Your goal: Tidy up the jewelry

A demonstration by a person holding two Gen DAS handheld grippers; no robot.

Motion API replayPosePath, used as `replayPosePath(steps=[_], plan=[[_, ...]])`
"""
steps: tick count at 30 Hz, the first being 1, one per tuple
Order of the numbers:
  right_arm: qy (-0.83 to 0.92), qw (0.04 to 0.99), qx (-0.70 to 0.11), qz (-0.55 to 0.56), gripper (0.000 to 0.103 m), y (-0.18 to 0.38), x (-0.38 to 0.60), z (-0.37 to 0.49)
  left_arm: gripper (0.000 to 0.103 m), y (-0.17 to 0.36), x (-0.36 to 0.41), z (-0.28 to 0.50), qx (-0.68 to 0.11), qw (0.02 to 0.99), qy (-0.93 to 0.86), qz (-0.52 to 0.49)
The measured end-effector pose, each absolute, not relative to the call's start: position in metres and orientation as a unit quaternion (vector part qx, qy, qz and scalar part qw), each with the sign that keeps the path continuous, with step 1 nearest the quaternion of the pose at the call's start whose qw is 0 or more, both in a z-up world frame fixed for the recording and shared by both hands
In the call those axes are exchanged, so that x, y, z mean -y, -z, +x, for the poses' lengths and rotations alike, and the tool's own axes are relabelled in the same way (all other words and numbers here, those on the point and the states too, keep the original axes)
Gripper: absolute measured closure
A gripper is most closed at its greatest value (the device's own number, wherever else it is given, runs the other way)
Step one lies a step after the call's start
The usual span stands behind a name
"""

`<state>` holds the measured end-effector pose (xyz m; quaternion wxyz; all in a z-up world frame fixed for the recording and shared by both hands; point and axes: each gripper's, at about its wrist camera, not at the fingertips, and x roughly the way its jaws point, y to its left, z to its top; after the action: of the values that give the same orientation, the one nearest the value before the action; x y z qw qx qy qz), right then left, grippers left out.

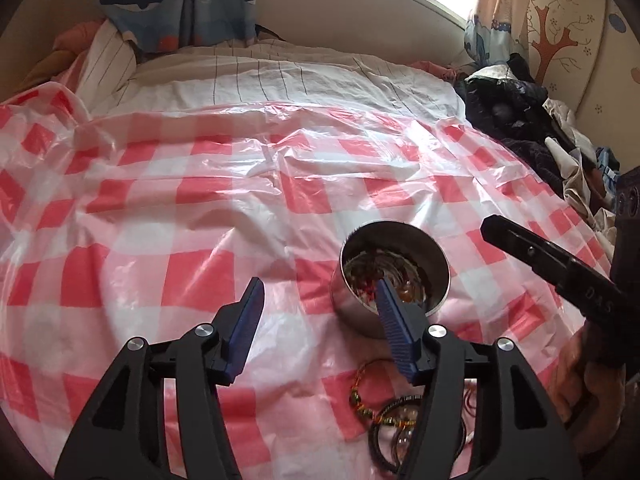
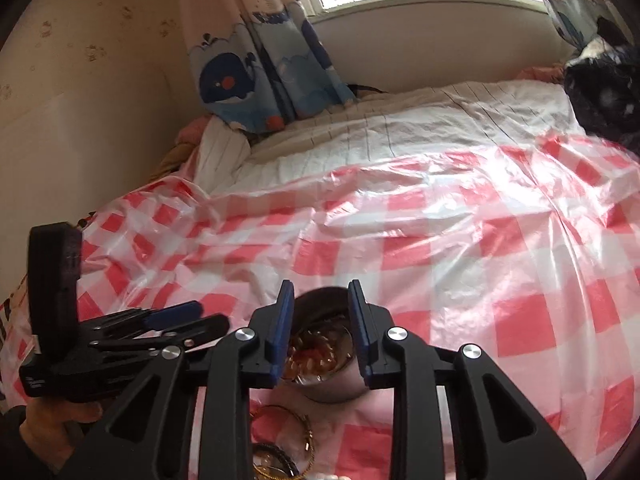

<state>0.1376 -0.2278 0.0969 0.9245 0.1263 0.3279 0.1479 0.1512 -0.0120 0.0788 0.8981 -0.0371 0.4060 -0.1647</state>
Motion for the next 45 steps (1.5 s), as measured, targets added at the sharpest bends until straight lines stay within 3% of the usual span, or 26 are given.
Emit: replayPosePath(steps=[3,6,21,28,33,45], plan=[[-0.147,0.924,-0.331,0.125,0.073,-0.095,0.24,0.107,0.045,-0.079,0.011,0.122,-0.408,0.897,0.17,-0.016],[-0.14,0.923,-0.336,0.122,0.059,-0.087,0.252,0.067,0.044,-0.072,0.014,0.09,-0.413,0.893,0.177,0.004],[-0.133,0.903,-0.377,0.154,0.058,-0.056,0.259,0.04,0.043,-0.053,0.04,0.077,-0.404,0.894,0.18,0.076],[-0.095,0.889,-0.424,0.146,0.046,-0.045,0.271,0.033,0.032,-0.047,0.079,0.068,-0.4,0.874,0.246,0.124],[-0.101,0.878,-0.457,0.102,0.042,-0.034,0.253,0.034,0.031,-0.033,0.093,0.069,-0.408,0.869,0.227,0.162],[-0.131,0.871,-0.451,0.143,0.042,-0.032,0.255,0.033,0.031,-0.044,0.037,0.099,-0.412,0.899,0.138,0.053]])
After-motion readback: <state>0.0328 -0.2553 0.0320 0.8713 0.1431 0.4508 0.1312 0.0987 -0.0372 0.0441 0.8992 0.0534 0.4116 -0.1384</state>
